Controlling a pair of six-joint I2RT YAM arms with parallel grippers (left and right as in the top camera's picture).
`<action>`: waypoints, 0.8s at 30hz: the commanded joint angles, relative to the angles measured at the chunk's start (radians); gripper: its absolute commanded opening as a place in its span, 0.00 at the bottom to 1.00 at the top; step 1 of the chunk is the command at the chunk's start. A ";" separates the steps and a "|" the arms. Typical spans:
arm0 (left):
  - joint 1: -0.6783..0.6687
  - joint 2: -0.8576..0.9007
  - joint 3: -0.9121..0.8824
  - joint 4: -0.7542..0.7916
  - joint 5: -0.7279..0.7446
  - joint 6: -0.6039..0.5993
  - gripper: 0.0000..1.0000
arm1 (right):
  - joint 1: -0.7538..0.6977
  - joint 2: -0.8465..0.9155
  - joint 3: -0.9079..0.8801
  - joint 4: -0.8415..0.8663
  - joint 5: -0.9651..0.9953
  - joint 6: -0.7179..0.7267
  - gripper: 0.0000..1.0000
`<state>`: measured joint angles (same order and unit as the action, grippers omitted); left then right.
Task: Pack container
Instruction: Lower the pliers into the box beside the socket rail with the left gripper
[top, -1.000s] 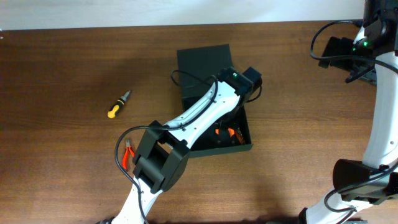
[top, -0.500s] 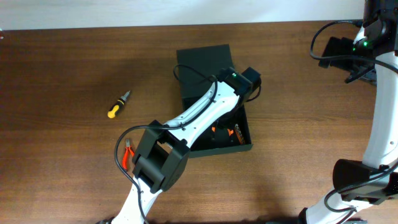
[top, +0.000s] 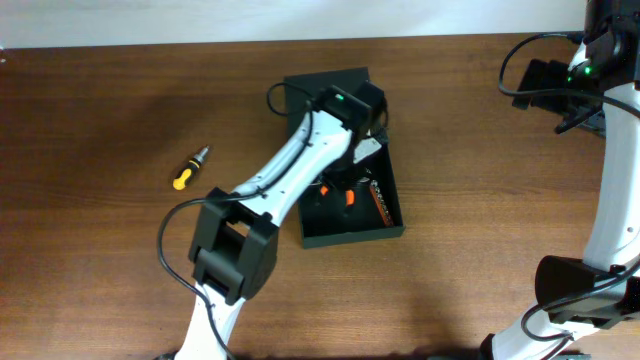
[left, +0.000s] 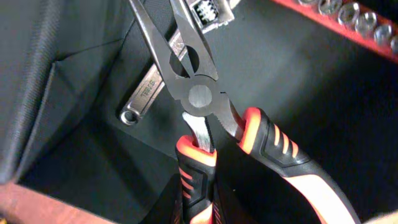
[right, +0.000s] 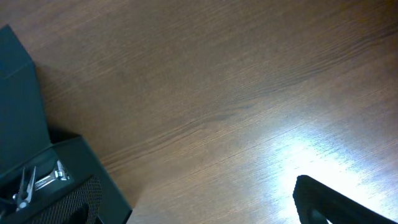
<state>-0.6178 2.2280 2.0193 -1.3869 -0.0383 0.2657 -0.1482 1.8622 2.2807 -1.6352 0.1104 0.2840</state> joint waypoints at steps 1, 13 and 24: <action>0.026 -0.052 -0.002 -0.005 0.103 0.200 0.02 | -0.003 -0.008 -0.001 0.000 -0.002 0.004 0.99; 0.031 -0.051 -0.003 -0.011 0.145 0.448 0.02 | -0.003 -0.008 -0.001 0.000 -0.002 0.004 0.99; 0.026 -0.051 -0.079 -0.016 0.271 0.571 0.02 | -0.003 -0.008 -0.001 0.000 -0.002 0.004 0.99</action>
<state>-0.5888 2.2261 1.9705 -1.4044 0.1764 0.7662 -0.1482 1.8622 2.2807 -1.6352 0.1104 0.2844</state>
